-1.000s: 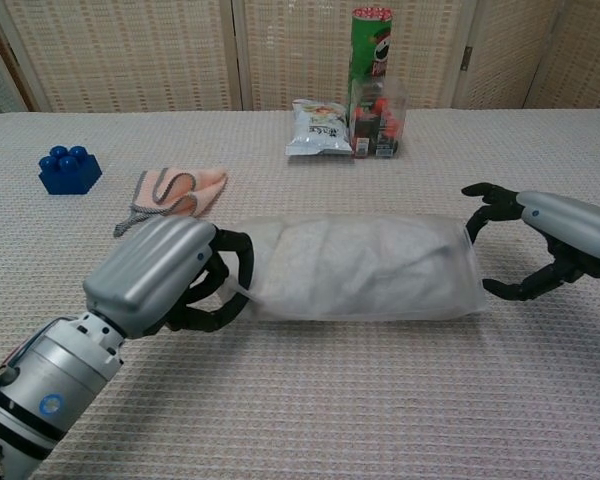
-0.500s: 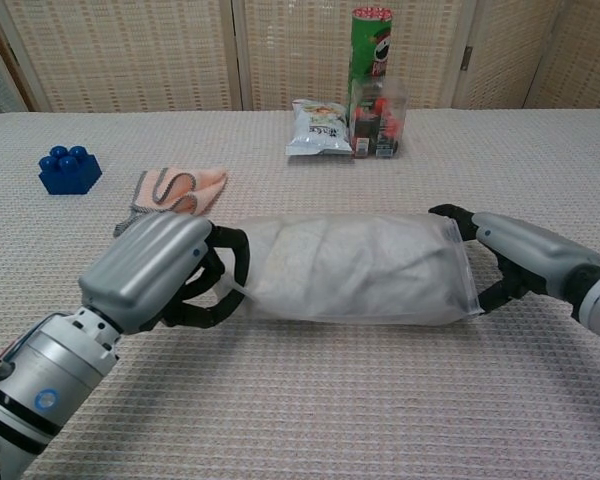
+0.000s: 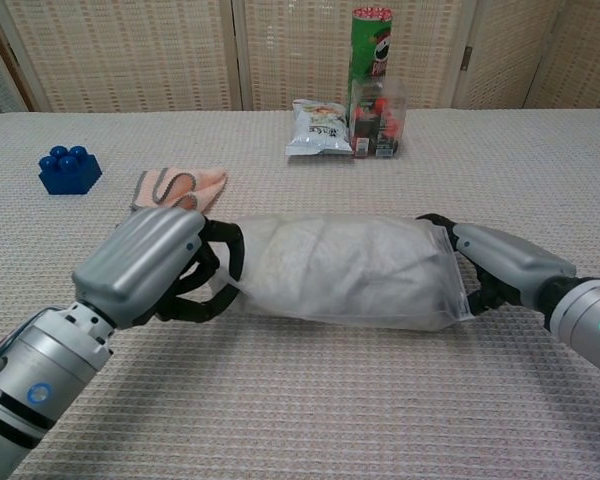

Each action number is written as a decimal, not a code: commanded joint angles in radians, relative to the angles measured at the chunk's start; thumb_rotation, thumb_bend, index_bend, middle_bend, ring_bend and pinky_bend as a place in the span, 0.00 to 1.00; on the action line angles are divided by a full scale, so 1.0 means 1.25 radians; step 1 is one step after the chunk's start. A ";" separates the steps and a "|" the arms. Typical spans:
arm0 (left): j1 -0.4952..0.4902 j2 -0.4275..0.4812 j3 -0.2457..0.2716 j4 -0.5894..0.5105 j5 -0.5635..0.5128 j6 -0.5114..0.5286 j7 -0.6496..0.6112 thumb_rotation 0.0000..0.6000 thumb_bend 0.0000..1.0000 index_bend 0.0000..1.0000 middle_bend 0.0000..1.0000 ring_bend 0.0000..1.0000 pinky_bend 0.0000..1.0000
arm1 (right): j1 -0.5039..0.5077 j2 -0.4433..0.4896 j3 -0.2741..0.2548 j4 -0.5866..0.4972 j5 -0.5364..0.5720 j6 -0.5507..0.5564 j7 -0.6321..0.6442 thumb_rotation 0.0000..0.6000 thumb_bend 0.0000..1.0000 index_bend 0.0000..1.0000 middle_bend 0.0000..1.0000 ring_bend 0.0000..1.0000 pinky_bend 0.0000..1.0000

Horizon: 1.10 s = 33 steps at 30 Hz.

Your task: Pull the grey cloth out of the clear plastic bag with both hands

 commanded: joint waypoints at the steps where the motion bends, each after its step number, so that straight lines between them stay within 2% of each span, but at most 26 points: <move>1: 0.000 0.002 0.000 -0.002 0.001 0.002 0.001 1.00 0.61 0.75 1.00 1.00 1.00 | 0.000 0.001 -0.002 0.003 0.001 0.002 -0.006 1.00 0.64 0.70 0.01 0.00 0.00; 8: 0.002 0.011 -0.005 -0.004 0.000 0.008 0.004 1.00 0.61 0.75 1.00 1.00 1.00 | -0.011 0.039 -0.003 -0.024 -0.002 0.022 -0.006 1.00 0.68 0.70 0.01 0.00 0.00; 21: 0.012 0.042 -0.015 0.029 -0.010 0.024 -0.009 1.00 0.61 0.75 1.00 1.00 1.00 | -0.054 0.184 -0.007 -0.096 -0.008 0.073 0.006 1.00 0.68 0.70 0.01 0.00 0.00; 33: 0.031 0.105 -0.031 0.086 -0.038 0.037 -0.045 1.00 0.61 0.75 1.00 1.00 1.00 | -0.092 0.299 0.018 -0.060 0.043 0.085 0.053 1.00 0.68 0.70 0.01 0.00 0.00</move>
